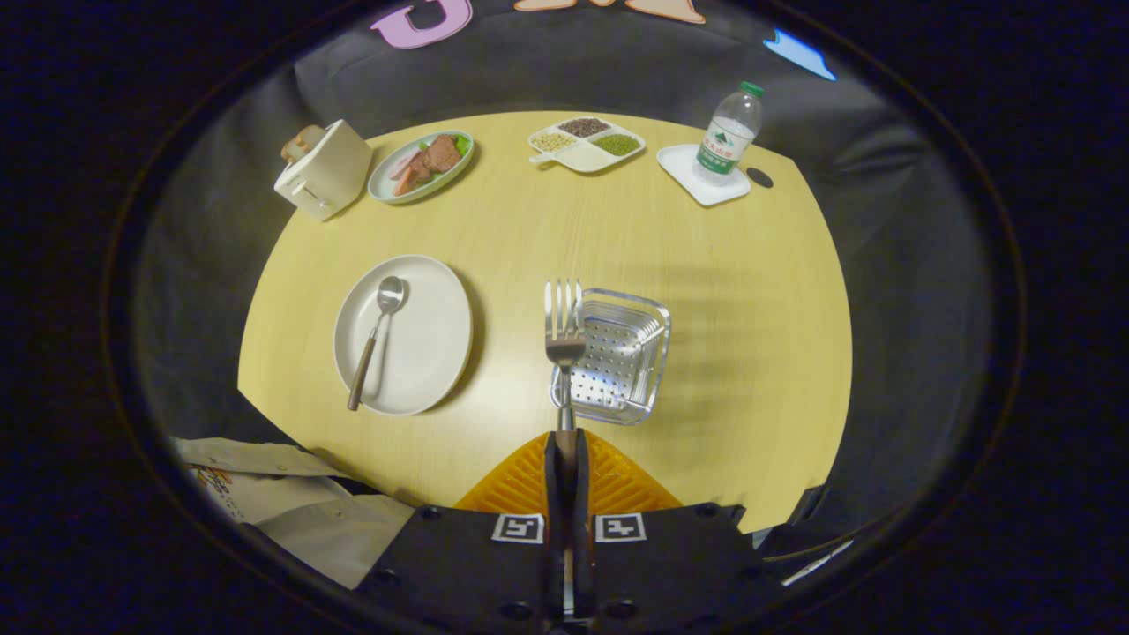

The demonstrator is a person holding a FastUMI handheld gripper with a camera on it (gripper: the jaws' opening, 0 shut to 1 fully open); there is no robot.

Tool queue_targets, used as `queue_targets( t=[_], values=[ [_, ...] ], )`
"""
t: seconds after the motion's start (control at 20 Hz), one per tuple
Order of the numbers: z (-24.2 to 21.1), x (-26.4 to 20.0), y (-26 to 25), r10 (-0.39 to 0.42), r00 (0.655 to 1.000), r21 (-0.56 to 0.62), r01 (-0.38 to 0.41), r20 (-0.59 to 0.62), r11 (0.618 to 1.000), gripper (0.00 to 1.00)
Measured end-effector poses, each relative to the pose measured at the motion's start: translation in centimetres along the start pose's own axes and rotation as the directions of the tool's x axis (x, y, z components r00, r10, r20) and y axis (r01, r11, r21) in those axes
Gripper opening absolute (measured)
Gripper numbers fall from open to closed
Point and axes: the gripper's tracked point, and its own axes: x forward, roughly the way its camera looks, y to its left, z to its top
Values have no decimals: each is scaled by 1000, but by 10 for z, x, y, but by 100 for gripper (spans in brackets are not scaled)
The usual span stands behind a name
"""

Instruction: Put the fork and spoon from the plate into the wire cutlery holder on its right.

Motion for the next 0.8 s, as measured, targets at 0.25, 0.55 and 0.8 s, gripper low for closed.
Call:
queue_targets(
  t=[0.25,0.55,0.8],
  values=[
    [-11,7,-11,-8,999,29,9,-46,1000,9],
    [-4,13,-20,-17,1000,91,19,-25,996,14],
    [0,15,-18,-17,1000,114,17,-4,993,16]
  ],
)
